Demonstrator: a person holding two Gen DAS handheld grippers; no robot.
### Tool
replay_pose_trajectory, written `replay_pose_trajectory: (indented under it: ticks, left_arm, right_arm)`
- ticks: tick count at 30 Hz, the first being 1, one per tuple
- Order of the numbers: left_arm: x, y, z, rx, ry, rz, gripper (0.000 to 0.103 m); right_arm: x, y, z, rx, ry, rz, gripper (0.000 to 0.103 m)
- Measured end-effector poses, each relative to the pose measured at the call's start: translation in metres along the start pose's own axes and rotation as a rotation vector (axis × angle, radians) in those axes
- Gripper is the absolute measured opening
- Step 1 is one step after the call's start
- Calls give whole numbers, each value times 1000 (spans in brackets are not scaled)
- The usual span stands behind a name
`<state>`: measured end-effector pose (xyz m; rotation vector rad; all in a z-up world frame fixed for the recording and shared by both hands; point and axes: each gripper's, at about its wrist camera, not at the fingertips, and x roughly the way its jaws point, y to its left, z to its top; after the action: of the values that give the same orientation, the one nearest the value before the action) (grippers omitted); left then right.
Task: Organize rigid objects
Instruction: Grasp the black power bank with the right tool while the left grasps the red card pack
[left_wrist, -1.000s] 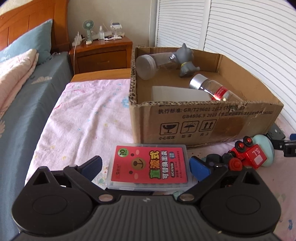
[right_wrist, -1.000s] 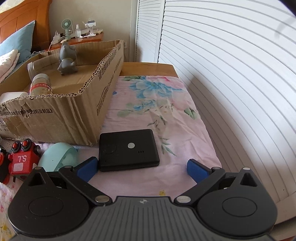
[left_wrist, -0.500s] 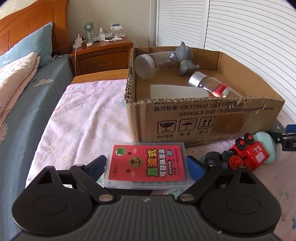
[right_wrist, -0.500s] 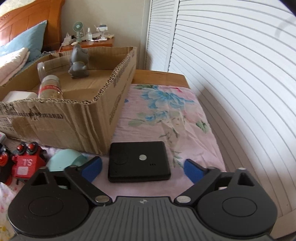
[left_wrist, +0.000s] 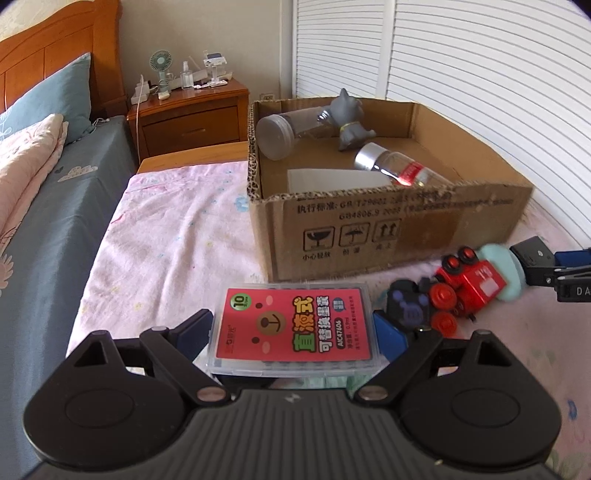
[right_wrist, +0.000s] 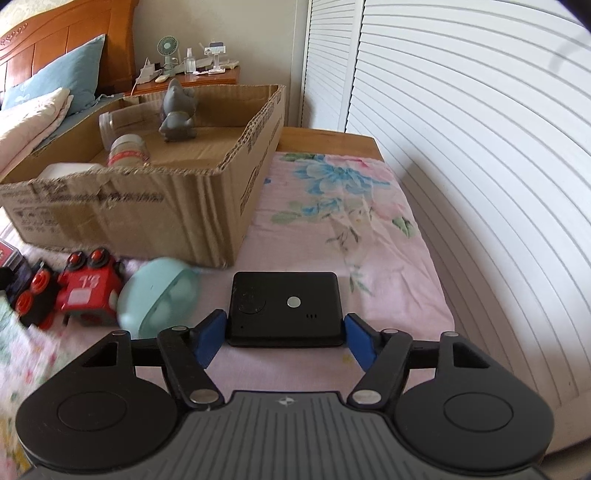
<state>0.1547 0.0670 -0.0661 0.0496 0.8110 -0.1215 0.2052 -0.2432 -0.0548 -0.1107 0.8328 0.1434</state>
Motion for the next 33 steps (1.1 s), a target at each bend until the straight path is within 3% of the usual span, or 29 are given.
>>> replay_pose_trajectory:
  ticks: [12, 22, 33]
  left_arm:
    - [-34, -16, -39, 107, 63, -120, 90]
    - [-27, -22, -53, 107, 70, -95, 93]
    - [-24, -21, -54, 88, 70, -89, 99]
  right_arm:
    - [-39, 14, -36, -27, 20, 41, 76]
    - [-29, 16, -39, -27, 17, 48, 103]
    - [-21, 17, -37, -26, -36, 47, 103]
